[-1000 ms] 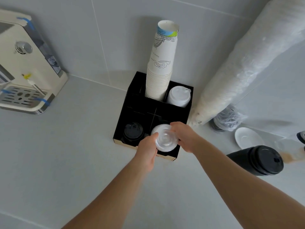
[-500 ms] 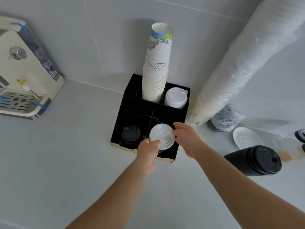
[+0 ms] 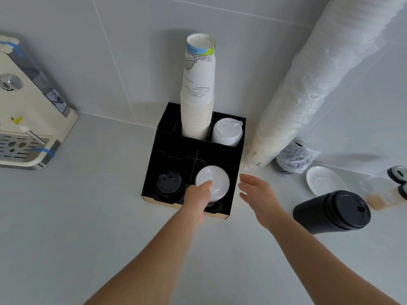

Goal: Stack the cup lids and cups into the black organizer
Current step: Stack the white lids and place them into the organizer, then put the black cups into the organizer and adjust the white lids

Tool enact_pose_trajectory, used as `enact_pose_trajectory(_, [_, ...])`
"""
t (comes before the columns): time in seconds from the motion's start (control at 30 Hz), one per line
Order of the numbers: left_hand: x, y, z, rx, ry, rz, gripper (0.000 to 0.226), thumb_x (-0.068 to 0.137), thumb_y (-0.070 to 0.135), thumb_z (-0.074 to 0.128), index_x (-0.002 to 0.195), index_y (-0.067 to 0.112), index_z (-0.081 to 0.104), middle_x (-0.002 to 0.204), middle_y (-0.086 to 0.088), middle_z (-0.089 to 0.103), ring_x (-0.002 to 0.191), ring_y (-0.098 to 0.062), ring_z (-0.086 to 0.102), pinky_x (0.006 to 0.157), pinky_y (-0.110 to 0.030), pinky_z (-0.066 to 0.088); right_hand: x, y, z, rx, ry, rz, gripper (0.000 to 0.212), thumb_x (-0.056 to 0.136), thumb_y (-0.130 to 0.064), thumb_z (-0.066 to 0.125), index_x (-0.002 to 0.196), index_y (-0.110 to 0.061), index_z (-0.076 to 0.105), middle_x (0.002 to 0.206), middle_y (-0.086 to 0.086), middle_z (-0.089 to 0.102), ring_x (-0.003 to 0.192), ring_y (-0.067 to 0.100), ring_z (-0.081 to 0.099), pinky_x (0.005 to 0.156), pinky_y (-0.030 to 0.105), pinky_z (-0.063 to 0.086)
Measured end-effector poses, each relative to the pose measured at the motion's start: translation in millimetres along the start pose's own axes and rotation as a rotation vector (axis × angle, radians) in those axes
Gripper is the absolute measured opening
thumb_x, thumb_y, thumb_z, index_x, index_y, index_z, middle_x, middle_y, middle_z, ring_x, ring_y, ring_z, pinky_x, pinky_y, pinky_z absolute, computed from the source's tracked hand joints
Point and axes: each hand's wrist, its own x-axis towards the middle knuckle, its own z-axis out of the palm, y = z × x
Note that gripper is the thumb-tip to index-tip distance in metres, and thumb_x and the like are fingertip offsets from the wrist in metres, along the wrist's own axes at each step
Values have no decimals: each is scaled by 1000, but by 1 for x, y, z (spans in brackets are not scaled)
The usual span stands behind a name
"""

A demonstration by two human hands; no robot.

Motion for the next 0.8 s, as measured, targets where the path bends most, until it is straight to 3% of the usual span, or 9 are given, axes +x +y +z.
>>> enact_pose_trajectory(0.07, [0,2,1,7,1,2,67,85,40,62,140,9,41,130,-10,53,107,-24,52,84,-35,37,-1,2,1,13,-33,27,42,94,-10,61,135,-15,61,128,-4,62,103,10,62,111,43,46])
enact_pose_trajectory(0.27, [-3,1,2,-15,-55,-3,65,81,37,66,137,11,46,126,-7,57,107,-22,53,84,-33,37,-5,3,1,41,-78,44,33,93,-6,59,120,-18,70,120,1,71,116,18,63,110,39,47])
enact_pose_trajectory(0.4, [-10,3,-3,14,-45,31,56,82,35,66,130,10,53,118,-7,60,104,-22,56,82,-32,39,-10,1,-6,57,-61,40,46,91,-12,65,137,-12,60,133,5,64,122,21,61,111,41,46])
enact_pose_trajectory(0.53, [-18,1,-15,26,-54,74,72,67,43,67,130,11,54,123,-7,59,113,-23,55,99,-37,42,-21,-4,-18,89,-52,15,47,91,-14,66,138,-12,59,130,4,65,120,21,61,111,41,46])
enact_pose_trajectory(0.6, [-26,1,-22,30,-72,113,49,72,40,68,114,15,62,121,-3,58,110,-19,54,105,-38,39,-32,-8,-26,119,-40,-9,43,92,-14,65,135,-12,60,122,2,67,119,21,62,110,40,46])
enact_pose_trajectory(0.67, [-39,3,-31,9,-99,152,14,85,30,65,92,20,59,107,-4,57,96,-16,52,95,-33,42,-41,-12,-33,154,-36,-31,39,94,-13,63,133,-12,61,114,0,68,118,21,62,110,42,46])
enact_pose_trajectory(0.73, [-55,4,-36,-44,-160,181,4,91,20,60,91,19,56,99,-7,53,91,-19,50,86,-29,45,-54,-14,-42,196,-38,-55,38,96,-16,62,134,-11,60,118,2,68,117,21,63,108,43,48])
enact_pose_trajectory(0.8, [-75,7,-38,-100,-222,217,6,93,17,59,96,13,62,99,-7,62,95,-20,60,92,-32,48,-66,-17,-50,248,-34,-75,36,97,-19,61,133,-13,61,123,3,68,114,19,65,105,41,50])
